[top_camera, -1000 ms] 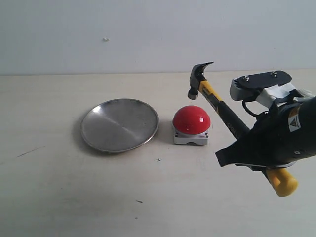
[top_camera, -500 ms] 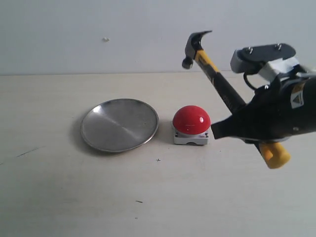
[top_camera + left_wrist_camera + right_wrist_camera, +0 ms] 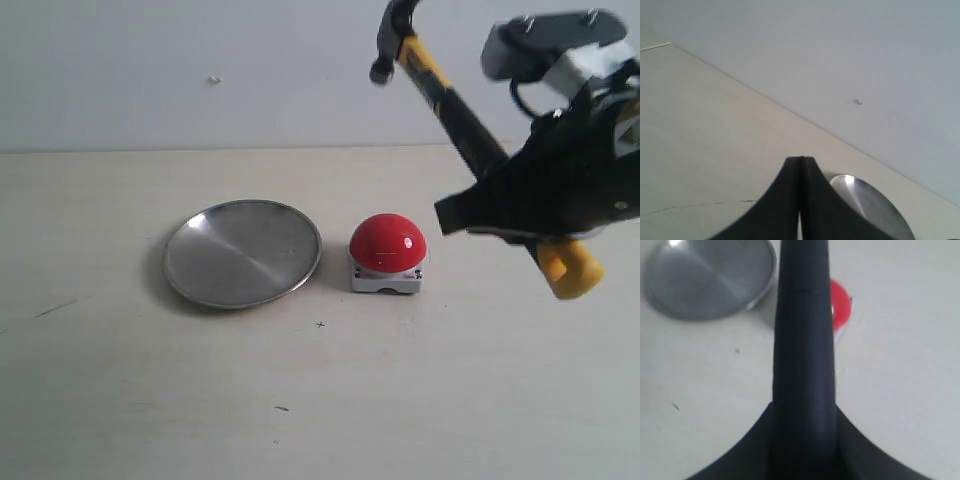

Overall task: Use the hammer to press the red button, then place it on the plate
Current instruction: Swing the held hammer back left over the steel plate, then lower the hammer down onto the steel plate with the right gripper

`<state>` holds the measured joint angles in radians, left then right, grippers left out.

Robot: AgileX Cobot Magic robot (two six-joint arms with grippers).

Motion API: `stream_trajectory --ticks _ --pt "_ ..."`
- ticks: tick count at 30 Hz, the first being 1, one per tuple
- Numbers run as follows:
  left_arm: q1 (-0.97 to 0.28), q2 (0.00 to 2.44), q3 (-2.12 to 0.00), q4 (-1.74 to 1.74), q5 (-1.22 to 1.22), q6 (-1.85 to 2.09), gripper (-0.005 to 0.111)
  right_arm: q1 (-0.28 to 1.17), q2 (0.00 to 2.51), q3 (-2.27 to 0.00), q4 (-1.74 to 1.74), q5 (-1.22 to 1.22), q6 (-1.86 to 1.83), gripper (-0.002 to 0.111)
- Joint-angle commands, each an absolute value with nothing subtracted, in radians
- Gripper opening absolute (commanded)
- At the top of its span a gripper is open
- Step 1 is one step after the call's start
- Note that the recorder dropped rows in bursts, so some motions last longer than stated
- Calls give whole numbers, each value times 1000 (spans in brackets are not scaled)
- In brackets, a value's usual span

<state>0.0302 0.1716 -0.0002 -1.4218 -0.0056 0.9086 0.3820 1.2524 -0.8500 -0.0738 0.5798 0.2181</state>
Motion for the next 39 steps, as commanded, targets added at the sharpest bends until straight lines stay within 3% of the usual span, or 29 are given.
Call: stream_trajectory --ticks 1,6,15,22,29,39 --pt "32 165 0 -1421 0 917 0 383 1403 -826 -78 651 155 0" --pt "32 165 0 -1421 0 917 0 383 1491 -855 -36 669 98 0" --pt "32 165 0 -1421 0 919 0 383 1350 -895 227 434 46 0" --pt "32 165 0 -1421 0 919 0 390 1380 -895 894 329 -468 0" --pt "32 165 0 -1421 0 919 0 490 1508 -895 1716 299 -1177 0" --pt "32 165 0 -1421 0 920 0 546 1818 -1093 1744 321 -1164 0"
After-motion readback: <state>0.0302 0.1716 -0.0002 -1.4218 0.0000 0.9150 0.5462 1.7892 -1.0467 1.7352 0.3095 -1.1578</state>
